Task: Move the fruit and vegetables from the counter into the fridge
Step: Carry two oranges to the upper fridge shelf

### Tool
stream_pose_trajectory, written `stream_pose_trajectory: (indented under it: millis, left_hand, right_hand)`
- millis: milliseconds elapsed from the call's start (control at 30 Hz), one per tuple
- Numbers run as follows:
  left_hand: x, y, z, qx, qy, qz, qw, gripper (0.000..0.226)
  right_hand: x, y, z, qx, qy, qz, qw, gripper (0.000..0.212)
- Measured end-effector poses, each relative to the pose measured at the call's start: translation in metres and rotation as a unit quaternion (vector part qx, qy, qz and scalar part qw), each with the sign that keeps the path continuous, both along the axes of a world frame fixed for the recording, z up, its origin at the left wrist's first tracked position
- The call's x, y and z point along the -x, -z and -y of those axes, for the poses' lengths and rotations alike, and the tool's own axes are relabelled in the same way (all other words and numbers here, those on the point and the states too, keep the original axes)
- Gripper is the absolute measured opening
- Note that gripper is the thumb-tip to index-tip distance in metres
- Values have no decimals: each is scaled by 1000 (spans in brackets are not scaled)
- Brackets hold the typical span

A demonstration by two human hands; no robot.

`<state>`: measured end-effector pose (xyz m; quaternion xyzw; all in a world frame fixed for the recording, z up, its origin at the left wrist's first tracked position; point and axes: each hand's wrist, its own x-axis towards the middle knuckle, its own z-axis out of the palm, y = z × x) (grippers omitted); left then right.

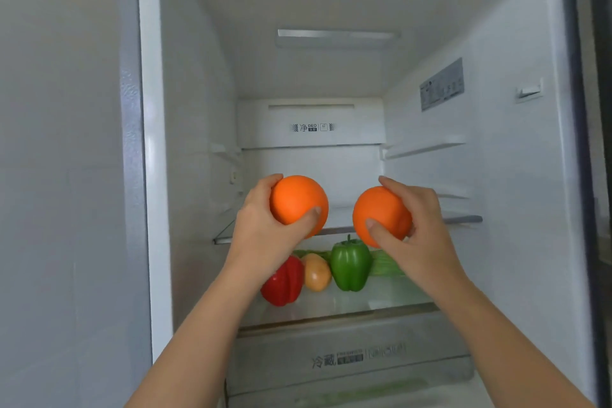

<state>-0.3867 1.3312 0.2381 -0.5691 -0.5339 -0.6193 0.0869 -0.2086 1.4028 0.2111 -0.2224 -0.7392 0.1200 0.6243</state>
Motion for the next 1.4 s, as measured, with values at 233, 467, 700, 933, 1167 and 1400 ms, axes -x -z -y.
stream_pose_trajectory:
  millis: [233,467,700,933,1167,1400]
  left_hand:
    - [15,-31,-40,13,-39,-21,999,63]
    - [33,-37,-79,116,-39,-6,992,64]
    - [46,-29,-97,164,52,41,984,61]
    - [52,-25,-98,172,124,94,973,63]
    - [53,-25,-100,201,124,63,970,69]
    - [55,-25,-102,201,110,70,971,77]
  right_hand:
    - [23,-28,-51,-11,-32,-19,999,54]
    - [43,-42,-90,9,-18,65,998,50]
    - [47,-40,-105,47,-34,134,989,46]
    - [40,-37,-104,54,-23,157,986,55]
    - [18,-28,-99,60,18,166,984,69]
    - [24,-38,-112,128,13,223,966,70]
